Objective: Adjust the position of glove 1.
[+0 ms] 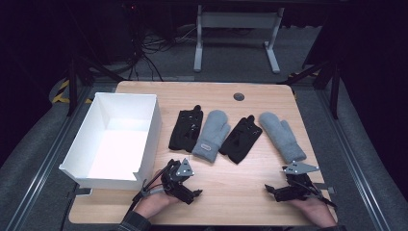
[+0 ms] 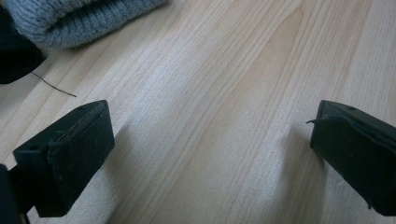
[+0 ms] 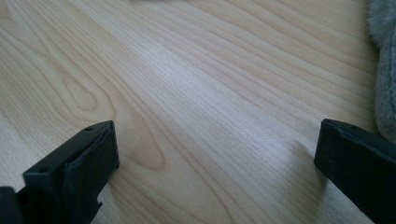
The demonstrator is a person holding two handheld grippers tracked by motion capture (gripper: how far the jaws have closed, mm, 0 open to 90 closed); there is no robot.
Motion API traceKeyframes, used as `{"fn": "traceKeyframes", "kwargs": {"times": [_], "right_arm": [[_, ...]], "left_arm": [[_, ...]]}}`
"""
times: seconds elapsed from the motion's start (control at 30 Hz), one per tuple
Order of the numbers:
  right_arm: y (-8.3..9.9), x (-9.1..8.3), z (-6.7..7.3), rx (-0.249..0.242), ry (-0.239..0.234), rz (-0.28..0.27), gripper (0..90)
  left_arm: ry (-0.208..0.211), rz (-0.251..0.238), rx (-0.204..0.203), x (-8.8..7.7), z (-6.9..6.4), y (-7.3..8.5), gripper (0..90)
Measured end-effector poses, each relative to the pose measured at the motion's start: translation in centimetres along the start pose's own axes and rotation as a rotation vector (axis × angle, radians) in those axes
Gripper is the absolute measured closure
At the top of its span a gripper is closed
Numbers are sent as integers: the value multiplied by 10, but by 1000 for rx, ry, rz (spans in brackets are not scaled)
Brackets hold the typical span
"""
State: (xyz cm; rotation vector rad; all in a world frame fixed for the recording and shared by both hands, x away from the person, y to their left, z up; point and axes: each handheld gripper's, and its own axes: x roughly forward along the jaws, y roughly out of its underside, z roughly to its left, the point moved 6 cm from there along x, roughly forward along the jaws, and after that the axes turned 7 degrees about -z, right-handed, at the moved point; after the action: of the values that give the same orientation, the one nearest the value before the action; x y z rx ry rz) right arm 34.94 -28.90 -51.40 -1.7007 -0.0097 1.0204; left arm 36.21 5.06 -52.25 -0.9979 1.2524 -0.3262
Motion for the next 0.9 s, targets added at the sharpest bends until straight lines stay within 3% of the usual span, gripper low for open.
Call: {"fn": "traceKeyframes", "kwargs": {"times": [0.27, 0.4, 0.53, 0.9], "right_arm": [[0, 0, 0, -1, -2, 0, 2], [-4, -3, -1, -9, -13, 12, 169], [-9, -5, -2, -2, -14, 24, 220], [-43, -13, -22, 24, 41, -62, 416]], "left_arm": [[12, 2, 7, 0, 1, 0, 0], [15, 1, 13, 1, 1, -1, 0], [17, 1, 17, 1, 1, -1, 0], [28, 9, 29, 1, 6, -1, 0]]}}
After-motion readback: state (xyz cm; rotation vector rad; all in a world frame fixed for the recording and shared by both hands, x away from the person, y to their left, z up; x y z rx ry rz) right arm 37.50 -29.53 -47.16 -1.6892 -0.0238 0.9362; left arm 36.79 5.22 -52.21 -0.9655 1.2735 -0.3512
